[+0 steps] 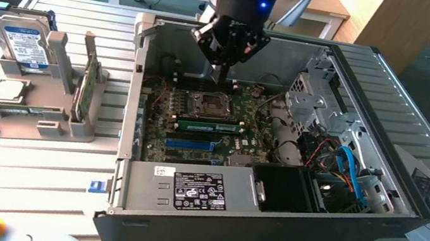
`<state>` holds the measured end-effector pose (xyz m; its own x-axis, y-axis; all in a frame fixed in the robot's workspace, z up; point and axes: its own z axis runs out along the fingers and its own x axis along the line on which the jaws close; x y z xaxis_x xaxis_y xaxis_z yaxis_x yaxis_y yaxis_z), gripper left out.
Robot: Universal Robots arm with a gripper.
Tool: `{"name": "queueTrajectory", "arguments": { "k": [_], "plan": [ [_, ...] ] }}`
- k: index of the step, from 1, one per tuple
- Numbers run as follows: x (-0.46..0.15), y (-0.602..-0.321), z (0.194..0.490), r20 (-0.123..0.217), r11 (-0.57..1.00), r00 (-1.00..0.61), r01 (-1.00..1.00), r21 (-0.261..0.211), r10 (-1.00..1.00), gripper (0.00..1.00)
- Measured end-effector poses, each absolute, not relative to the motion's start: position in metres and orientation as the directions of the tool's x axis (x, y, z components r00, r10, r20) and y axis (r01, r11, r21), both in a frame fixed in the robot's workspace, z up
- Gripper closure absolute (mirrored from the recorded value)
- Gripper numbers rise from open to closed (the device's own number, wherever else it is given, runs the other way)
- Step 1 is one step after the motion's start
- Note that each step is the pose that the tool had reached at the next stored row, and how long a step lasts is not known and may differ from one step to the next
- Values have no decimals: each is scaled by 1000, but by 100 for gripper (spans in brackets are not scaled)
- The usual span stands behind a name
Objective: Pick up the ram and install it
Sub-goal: 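Press down the ram until it locks into place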
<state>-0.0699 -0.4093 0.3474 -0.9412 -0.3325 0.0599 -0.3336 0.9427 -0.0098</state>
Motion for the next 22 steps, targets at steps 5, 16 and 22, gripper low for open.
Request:
{"name": "queueTrajectory", "arguments": {
  "k": [5,16,22],
  "plan": [
    [-70,-409,347,61,962,-960,-274,-11,-272,89],
    [-70,-409,348,61,985,-984,-171,-15,-170,89],
    [-70,-409,348,61,985,-984,-171,-15,-170,89]
  ]
}}
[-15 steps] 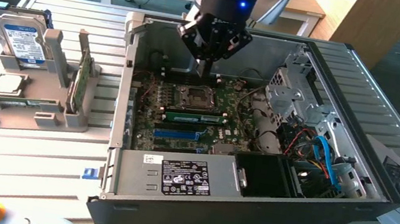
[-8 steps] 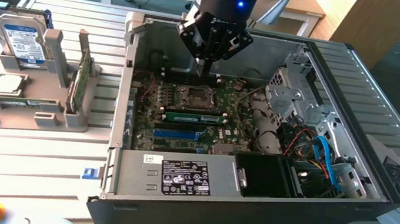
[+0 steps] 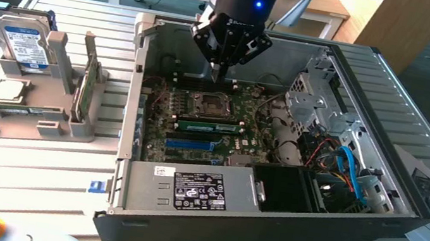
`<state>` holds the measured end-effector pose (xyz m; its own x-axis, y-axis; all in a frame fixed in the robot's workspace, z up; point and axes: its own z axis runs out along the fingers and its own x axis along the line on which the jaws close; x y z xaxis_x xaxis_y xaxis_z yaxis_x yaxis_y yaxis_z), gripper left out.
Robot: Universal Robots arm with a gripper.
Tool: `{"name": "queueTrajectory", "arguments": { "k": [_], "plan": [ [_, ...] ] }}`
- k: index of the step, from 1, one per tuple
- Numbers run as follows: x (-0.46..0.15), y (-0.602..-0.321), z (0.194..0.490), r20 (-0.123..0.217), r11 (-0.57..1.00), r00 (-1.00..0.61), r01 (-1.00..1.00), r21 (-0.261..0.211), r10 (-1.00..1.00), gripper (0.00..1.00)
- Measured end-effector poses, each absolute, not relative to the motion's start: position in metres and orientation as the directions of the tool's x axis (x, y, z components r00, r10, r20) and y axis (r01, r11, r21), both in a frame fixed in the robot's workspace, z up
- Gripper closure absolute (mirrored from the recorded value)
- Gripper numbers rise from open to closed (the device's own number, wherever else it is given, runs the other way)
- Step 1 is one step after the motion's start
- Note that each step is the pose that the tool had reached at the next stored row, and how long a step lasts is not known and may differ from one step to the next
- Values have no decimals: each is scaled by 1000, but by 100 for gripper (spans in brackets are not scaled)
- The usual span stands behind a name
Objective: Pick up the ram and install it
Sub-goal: 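Press down the ram until it locks into place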
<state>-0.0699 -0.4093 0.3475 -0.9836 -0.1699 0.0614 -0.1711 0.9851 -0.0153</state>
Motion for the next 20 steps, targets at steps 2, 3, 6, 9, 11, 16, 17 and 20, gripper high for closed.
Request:
{"name": "queueTrajectory", "arguments": {
  "k": [2,3,6,9,11,16,17,20],
  "plan": [
    [-70,-409,348,61,985,-984,-171,-15,-170,89],
    [-70,-409,348,61,985,-984,-171,-15,-170,89],
    [-70,-409,347,49,985,-984,-171,-20,-170,89],
    [-70,-409,347,36,985,-985,-171,-26,-170,89],
    [-70,-409,347,34,985,-985,-171,-27,-170,89],
    [-70,-409,347,33,989,-989,-146,-27,-145,89],
    [-70,-409,347,33,990,-990,-135,-27,-135,89],
    [-70,-409,347,33,995,-995,-98,-27,-97,89]
  ]
}}
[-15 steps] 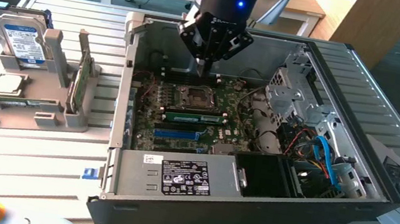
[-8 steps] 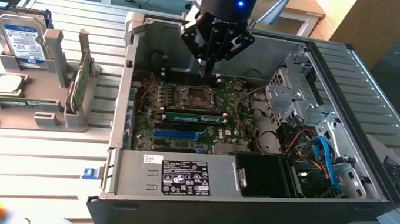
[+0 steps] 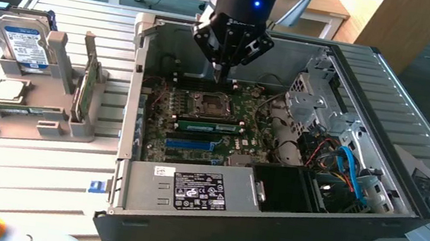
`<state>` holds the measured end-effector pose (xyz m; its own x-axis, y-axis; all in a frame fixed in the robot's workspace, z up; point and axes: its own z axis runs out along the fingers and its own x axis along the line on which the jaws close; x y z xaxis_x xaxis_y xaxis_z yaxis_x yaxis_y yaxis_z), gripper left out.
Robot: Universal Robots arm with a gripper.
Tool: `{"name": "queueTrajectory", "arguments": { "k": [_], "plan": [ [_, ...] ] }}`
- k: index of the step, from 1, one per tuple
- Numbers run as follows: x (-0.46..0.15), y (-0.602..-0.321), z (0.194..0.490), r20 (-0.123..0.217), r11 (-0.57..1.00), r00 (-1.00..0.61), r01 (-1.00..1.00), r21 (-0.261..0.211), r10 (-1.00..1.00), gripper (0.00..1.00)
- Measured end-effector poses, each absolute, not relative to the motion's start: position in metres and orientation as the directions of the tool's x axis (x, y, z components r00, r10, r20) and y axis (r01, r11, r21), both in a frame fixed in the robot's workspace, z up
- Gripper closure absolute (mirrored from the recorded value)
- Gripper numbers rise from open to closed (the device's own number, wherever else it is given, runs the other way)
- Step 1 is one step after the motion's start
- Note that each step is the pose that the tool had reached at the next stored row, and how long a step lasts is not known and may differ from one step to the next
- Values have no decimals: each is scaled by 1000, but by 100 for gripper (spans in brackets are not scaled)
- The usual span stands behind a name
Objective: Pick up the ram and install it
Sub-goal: 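Press down the ram until it locks into place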
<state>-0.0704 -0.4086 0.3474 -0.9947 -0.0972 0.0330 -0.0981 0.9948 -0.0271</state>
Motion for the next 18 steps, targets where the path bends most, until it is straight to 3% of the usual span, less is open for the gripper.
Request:
{"name": "queueTrajectory", "arguments": {
  "k": [18],
  "plan": [
    [-70,-409,347,25,997,-997,-75,-28,-75,89]
  ]
}}
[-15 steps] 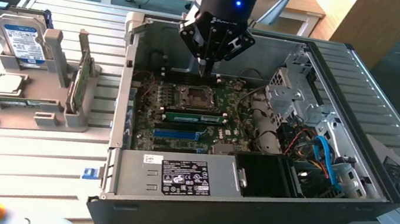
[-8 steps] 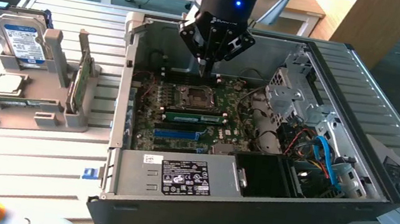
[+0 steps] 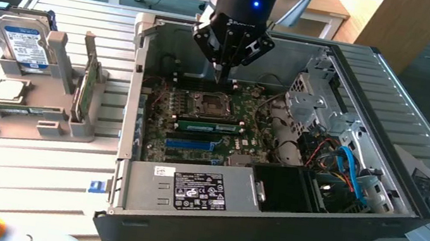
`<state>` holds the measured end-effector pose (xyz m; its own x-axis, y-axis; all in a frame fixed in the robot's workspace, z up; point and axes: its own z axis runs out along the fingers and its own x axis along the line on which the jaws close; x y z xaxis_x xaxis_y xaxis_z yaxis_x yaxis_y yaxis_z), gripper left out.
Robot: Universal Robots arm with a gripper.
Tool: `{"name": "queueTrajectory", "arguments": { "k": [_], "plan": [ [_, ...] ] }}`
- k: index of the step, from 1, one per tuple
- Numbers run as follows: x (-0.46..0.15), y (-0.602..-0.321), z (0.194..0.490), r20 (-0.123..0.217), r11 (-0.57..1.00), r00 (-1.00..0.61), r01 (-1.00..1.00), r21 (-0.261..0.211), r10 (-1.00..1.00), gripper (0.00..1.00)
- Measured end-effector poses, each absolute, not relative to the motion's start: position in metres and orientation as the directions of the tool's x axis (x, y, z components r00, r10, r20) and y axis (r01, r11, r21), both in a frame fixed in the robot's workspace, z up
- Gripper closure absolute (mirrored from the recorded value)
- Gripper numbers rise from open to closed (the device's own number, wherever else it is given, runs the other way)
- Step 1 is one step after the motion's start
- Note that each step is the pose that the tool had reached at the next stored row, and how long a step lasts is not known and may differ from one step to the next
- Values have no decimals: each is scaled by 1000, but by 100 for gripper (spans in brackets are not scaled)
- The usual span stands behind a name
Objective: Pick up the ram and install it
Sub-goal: 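Press down the ram until it locks into place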
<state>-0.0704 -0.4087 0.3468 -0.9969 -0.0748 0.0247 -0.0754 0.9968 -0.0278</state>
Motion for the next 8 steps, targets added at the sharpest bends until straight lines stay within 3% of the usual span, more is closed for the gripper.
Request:
{"name": "queueTrajectory", "arguments": {
  "k": [8],
  "plan": [
    [-70,-409,347,22,997,-997,-75,-28,-75,89]
  ]
}}
